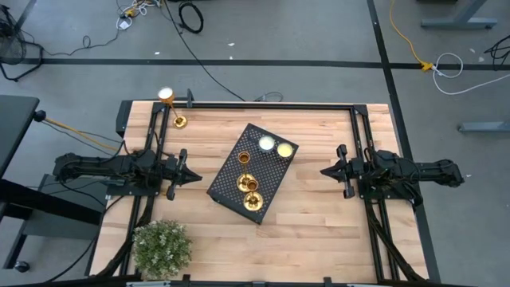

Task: Stock candles on shelf
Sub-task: Put the orange scented candle on the shelf

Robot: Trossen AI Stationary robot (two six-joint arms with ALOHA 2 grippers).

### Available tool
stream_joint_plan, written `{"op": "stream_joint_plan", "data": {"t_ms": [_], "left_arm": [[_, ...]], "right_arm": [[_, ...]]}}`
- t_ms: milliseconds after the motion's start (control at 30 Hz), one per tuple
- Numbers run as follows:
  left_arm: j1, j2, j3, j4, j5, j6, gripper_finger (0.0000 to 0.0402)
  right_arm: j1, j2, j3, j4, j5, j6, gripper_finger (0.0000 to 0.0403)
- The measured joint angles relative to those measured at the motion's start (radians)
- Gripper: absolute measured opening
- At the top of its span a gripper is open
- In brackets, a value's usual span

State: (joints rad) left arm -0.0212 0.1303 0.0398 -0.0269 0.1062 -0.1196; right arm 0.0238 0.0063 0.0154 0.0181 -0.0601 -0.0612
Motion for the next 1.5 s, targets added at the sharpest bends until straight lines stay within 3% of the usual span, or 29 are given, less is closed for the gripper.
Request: {"op": "stream_joint_plan", "data": {"t_ms": [1367, 1500], "left_arm": [[0.000, 0.000, 0.000, 0.000, -0.001, 0.002, 0.0014], [0.000, 0.000, 0.000, 0.001, -0.036, 0.100, 0.0014]], "right_arm": [[-0.001, 0.016, 0.000, 0.000, 0.000, 0.000, 0.0007], [-0.001, 0.016, 0.000, 0.000, 0.000, 0.000, 0.0007]]}}
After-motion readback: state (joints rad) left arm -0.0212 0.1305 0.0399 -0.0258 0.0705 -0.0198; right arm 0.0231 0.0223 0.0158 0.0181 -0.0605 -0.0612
